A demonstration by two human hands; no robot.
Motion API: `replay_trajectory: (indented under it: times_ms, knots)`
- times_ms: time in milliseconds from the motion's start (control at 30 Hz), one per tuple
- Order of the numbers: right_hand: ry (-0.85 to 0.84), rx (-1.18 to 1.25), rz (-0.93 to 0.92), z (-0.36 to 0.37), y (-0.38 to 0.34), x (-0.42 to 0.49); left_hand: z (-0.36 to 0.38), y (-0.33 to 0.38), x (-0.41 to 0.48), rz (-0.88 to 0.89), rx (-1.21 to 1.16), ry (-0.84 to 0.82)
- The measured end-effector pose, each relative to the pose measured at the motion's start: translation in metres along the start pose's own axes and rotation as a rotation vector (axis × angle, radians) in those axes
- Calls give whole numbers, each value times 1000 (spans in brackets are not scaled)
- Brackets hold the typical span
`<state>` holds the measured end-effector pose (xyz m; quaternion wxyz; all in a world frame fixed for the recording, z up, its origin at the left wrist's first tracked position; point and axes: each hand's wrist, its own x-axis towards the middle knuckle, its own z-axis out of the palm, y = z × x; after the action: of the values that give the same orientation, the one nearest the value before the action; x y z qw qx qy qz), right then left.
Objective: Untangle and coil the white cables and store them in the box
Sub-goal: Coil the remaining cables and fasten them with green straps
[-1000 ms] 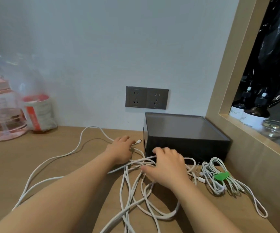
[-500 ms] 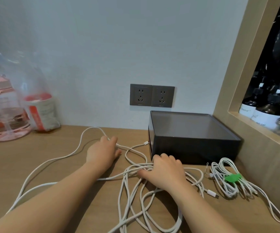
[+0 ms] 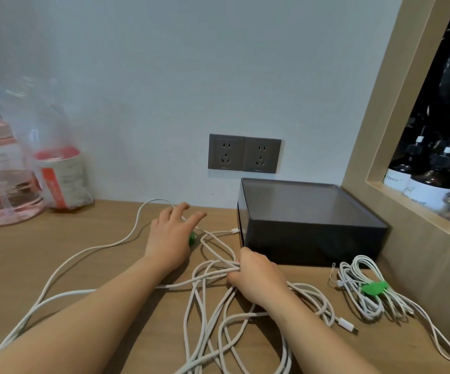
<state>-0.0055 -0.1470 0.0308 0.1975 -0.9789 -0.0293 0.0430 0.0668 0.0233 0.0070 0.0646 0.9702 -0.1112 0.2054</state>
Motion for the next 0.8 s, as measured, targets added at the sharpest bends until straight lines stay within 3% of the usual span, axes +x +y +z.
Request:
replay_trajectory:
  times_ms: [167,367,533,633,800]
  knots:
    - [201,39,-84,-11,-3,-8,-13,5,11,20,82,-96]
    - [311,92,-83,-32,-4,-12,-55,4,26,-67,-103,194]
    - [405,274,-85,-63,-19,-18,-109,11,32,-71,-237,177]
    - [563,276,-123,-97,-27,-23,-143,15,29,-73,-366,154]
    - [908,74,-167,-152,-30,-37,-189,33,20,-72,-698,196]
